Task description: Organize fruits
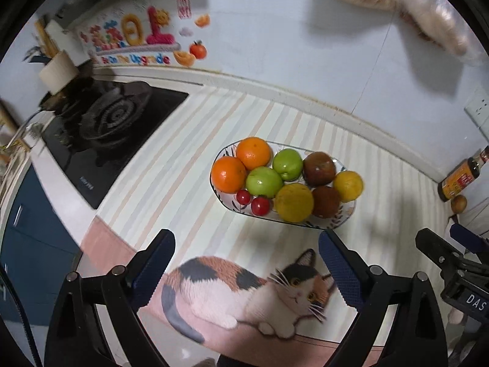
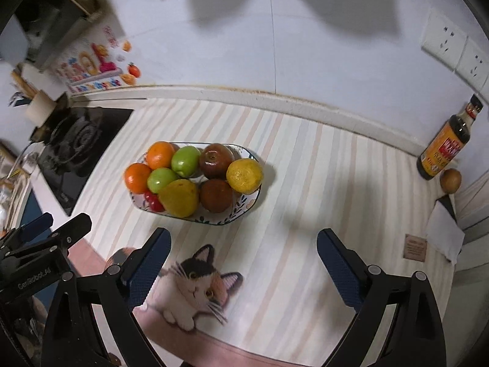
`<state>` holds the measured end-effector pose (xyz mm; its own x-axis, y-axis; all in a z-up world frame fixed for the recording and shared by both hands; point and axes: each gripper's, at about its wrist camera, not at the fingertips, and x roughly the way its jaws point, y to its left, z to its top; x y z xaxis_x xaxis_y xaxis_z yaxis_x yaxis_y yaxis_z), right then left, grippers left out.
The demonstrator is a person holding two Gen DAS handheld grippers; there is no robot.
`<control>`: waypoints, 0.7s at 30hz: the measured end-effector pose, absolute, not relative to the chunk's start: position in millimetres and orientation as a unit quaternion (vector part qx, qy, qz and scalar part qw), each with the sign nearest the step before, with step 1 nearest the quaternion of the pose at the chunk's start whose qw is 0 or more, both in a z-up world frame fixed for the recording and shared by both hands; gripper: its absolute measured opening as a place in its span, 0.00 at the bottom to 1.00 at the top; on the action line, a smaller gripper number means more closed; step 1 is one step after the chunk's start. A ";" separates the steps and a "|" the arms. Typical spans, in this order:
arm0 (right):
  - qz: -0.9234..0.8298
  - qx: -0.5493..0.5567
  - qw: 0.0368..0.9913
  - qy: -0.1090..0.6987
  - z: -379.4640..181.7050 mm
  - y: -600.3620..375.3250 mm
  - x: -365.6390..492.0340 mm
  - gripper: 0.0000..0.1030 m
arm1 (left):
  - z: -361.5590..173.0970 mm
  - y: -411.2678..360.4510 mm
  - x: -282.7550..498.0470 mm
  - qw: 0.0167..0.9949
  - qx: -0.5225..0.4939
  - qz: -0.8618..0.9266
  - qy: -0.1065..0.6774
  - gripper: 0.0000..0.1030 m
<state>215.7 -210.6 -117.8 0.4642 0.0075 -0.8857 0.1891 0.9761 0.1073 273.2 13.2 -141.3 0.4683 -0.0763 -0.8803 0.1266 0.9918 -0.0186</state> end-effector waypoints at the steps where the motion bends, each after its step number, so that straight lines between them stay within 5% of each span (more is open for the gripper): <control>1: -0.048 0.091 0.854 0.511 -110.3 -211.7 207.6 0.95 | -135.1 12.8 263.9 0.860 0.021 -0.052 0.508 0.93; 21: 0.020 0.027 0.911 0.410 33.7 -229.2 3.3 0.96 | -15.9 -2.4 55.9 0.908 0.000 0.005 0.420 0.93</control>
<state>3.3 -229.2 33.7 0.6632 0.0595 -0.7461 -0.0145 0.9977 0.0667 55.9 -2.4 -15.9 0.6479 0.0094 -0.7617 -0.0097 0.9999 0.0042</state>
